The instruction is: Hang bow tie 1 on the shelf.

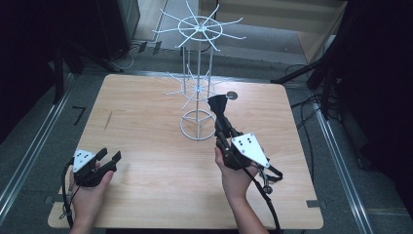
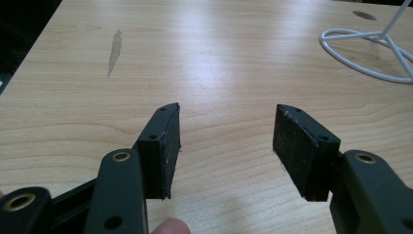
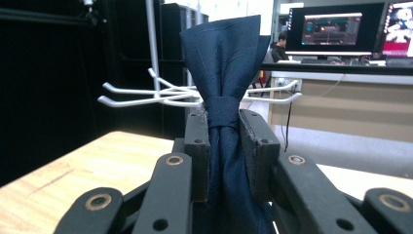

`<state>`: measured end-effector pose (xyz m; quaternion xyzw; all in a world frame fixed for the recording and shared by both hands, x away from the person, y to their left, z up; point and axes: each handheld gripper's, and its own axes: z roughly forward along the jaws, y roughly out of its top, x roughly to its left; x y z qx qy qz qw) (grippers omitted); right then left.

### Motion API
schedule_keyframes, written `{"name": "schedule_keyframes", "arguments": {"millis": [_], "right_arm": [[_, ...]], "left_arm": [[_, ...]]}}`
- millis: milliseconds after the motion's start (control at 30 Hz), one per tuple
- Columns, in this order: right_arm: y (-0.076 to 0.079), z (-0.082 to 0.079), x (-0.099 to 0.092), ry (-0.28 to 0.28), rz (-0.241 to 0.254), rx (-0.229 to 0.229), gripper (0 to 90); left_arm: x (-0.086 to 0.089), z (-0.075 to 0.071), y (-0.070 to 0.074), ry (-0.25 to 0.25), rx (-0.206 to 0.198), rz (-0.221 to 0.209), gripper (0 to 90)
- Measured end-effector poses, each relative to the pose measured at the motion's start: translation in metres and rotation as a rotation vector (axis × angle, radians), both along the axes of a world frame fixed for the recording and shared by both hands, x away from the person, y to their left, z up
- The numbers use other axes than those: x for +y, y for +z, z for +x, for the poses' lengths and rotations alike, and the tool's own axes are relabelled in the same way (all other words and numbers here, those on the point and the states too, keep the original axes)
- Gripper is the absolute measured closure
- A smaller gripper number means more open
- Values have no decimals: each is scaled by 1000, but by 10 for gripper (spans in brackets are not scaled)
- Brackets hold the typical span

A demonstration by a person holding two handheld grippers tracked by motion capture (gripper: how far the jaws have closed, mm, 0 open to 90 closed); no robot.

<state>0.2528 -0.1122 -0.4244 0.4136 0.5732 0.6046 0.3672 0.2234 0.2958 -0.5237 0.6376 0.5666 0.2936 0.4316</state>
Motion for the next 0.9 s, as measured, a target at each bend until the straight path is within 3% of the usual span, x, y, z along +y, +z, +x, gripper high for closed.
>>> {"name": "schedule_keyframes", "arguments": {"millis": [200,400,667,767,833,900], "right_arm": [[5,7,-18,-12,42,17,763],[8,0,-23,57,72,-9,761],[8,-16,-35,111,52,1,763],[9,-22,-39,156,49,9,763],[11,-25,-37,215,38,12,764],[11,-25,-36,233,33,18,763]], "left_arm": [[0,0,0,0,3,-1,449],[0,0,0,1,3,2,449],[0,1,0,0,3,7,450],[-1,1,0,1,3,14,450],[-1,1,0,2,3,17,450],[-1,0,0,5,3,18,450]]}}
